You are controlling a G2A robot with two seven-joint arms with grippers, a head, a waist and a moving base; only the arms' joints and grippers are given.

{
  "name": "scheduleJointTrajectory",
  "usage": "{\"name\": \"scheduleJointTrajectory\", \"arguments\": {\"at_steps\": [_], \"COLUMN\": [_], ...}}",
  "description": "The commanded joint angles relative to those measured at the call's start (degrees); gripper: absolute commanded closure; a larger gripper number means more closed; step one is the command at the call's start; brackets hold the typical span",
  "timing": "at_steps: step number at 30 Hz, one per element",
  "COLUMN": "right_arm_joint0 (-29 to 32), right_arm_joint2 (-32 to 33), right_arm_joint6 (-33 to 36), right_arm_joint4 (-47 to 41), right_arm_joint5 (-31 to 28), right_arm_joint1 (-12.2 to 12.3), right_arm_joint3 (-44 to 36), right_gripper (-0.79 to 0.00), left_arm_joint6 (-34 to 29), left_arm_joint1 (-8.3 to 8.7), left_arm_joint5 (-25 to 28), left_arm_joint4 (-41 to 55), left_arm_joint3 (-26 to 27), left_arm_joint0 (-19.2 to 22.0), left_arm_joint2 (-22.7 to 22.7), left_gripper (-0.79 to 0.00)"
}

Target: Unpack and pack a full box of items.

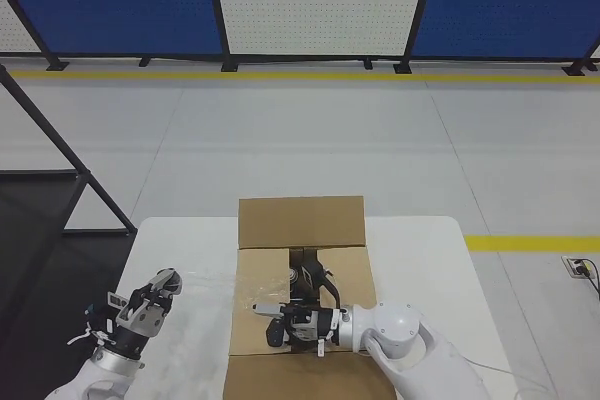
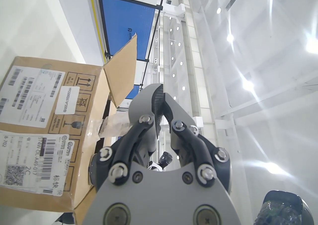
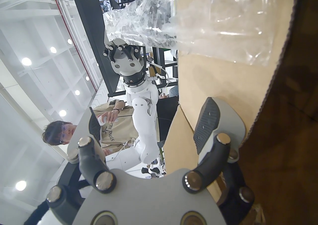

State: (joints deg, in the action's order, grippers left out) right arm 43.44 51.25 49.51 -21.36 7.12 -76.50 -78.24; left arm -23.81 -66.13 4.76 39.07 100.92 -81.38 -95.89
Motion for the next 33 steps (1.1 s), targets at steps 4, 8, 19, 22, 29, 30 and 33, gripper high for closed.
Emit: {"name": "scheduleJointTrajectory", "arguments": {"at_steps": [4, 8, 19, 22, 29, 30, 33], "right_arm_joint0": [0.0, -0.1, -0.6, -0.6, -0.8, -0.8, -0.8], "right_arm_joint2": [0.1, 0.2, 0.0, 0.0, 0.0, 0.0, 0.0], "right_arm_joint6": [0.1, 0.2, 0.4, 0.5, 0.6, 0.7, 0.7], "right_arm_joint4": [0.2, 0.3, 0.4, 0.4, 0.6, 0.6, 0.7], "right_arm_joint5": [0.1, 0.2, 0.6, 0.7, 0.9, 0.9, 0.9], "right_arm_joint1": [0.0, -0.1, -0.4, -0.5, -0.6, -0.6, -0.7], "right_arm_joint3": [0.0, 0.0, 0.7, 0.8, 1.0, 1.0, 1.0], "right_gripper": [-0.785, -0.785, -0.785, -0.785, -0.785, -0.785, -0.785], "left_arm_joint6": [-0.4, -0.8, -1.7, -1.8, -2.1, -2.1, -2.2], "left_arm_joint1": [-0.07, -0.12, -0.24, -0.29, -0.39, -0.41, -0.46], "left_arm_joint5": [0.0, 0.0, 0.4, 0.6, 1.1, 1.2, 1.4], "left_arm_joint4": [0.7, 1.3, 2.7, 3.1, 4.1, 4.2, 4.6], "left_arm_joint3": [0.0, 0.3, 1.5, 1.9, 2.5, 2.6, 2.9], "left_arm_joint0": [0.1, 0.0, -0.6, -0.8, -1.2, -1.3, -1.4], "left_arm_joint2": [-0.1, -0.4, -1.2, -1.4, -1.9, -2.0, -2.2], "left_gripper": [0.000, 0.000, 0.000, 0.000, 0.000, 0.000, 0.000]}}
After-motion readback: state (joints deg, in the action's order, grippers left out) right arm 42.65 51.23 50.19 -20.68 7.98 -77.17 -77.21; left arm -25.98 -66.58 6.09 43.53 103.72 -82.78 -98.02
